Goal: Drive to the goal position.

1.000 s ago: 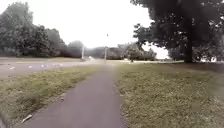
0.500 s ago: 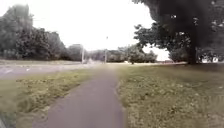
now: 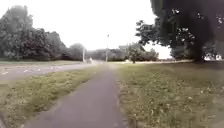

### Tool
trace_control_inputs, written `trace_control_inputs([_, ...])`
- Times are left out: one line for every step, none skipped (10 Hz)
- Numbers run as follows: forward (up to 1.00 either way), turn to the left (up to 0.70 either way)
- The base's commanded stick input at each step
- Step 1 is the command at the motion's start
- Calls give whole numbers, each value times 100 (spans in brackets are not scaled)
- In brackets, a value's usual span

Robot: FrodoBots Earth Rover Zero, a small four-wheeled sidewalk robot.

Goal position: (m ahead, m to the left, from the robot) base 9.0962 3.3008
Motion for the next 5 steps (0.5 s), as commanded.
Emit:
trace_control_inputs([100, 0])
trace_control_inputs([100, 0])
trace_control_inputs([100, 0])
trace_control_inputs([100, 0])
trace_control_inputs([100, 0])
